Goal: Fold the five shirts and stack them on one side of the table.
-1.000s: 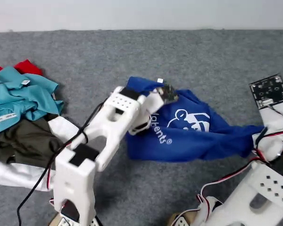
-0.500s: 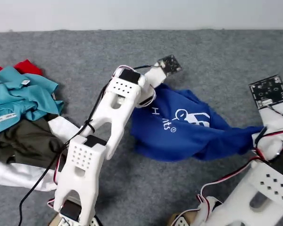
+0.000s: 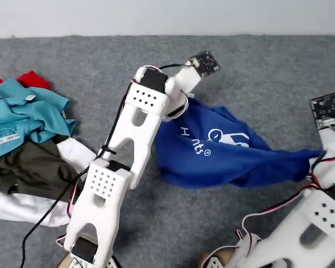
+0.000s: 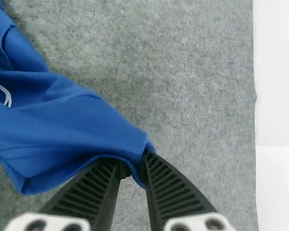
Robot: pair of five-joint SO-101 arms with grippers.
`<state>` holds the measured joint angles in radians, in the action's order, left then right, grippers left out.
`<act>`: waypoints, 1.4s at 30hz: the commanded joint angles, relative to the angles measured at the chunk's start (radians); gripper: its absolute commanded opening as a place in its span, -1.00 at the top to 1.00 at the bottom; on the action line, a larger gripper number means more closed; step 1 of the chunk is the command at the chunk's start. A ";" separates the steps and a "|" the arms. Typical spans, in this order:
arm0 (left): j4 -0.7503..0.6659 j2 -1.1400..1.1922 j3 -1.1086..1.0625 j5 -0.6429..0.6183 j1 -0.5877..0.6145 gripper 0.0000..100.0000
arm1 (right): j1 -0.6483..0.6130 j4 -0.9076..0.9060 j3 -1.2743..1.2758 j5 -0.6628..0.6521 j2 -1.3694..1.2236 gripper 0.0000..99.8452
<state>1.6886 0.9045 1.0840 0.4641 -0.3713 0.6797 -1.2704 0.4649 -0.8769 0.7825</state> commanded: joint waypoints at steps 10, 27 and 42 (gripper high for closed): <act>0.068 -0.178 -0.397 0.101 -0.051 0.73 | 0.010 0.012 0.043 -0.006 0.002 0.98; -0.092 -0.049 -0.387 0.041 -0.086 0.72 | 0.010 0.021 0.077 -0.005 -0.002 0.98; -0.167 0.265 0.329 -0.094 -0.077 0.72 | 0.012 0.022 0.077 -0.005 -0.004 0.98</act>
<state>1.4998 1.1653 1.2605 0.4028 -0.4511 0.6813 -1.2674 0.5524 -0.8753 0.7841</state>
